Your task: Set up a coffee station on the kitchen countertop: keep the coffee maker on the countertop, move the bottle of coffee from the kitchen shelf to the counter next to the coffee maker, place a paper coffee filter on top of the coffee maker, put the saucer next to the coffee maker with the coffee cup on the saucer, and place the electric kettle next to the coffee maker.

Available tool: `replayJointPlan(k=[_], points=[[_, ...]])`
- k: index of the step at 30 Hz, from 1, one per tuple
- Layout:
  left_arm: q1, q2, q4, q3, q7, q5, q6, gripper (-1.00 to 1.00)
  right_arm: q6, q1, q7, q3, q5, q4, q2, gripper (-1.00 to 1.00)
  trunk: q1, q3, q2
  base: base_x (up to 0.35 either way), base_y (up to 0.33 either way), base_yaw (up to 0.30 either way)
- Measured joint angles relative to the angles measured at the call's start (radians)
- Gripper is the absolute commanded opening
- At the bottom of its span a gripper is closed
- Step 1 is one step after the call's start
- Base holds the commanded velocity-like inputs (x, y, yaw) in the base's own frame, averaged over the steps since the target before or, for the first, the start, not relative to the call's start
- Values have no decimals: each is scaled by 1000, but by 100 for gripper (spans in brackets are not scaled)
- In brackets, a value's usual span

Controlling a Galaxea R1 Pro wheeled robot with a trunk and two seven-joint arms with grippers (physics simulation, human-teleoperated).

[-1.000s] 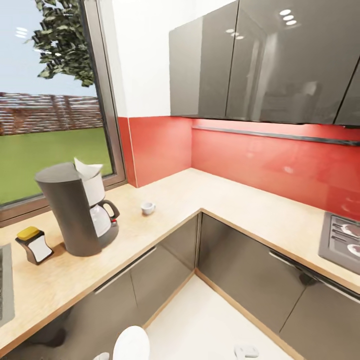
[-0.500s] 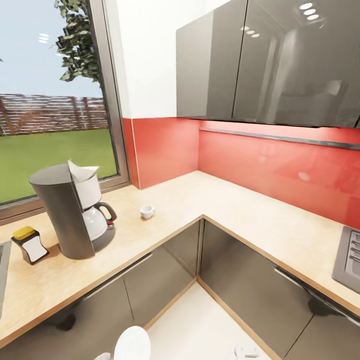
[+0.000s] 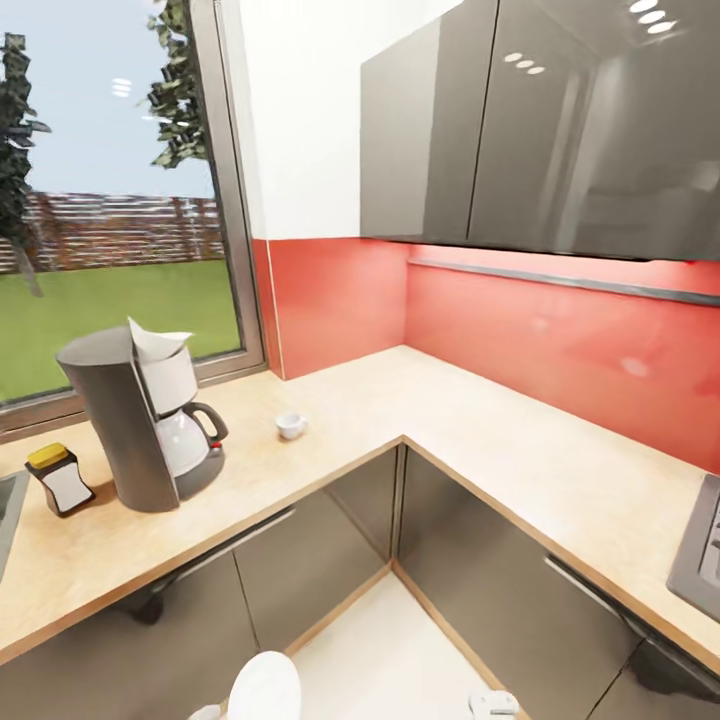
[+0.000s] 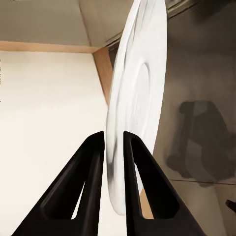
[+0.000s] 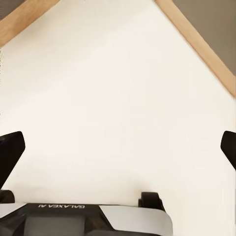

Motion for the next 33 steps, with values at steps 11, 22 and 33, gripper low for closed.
replayJointPlan(k=[11, 22, 33], points=[[0, 0, 0, 0, 0, 1, 0, -100, 0, 0, 0, 0, 0, 0, 0, 100, 0, 9, 0, 0, -16, 239], [0, 0, 0, 2, 0, 2, 0, -100, 1, 0, 0, 0, 0, 0, 1, 100, 0, 12, 0, 0, 0, 274], [0, 0, 0, 1, 0, 2, 0, -100, 2, 1, 0, 0, 0, 0, 1, 100, 0, 19, 0, 0, 0, 273]])
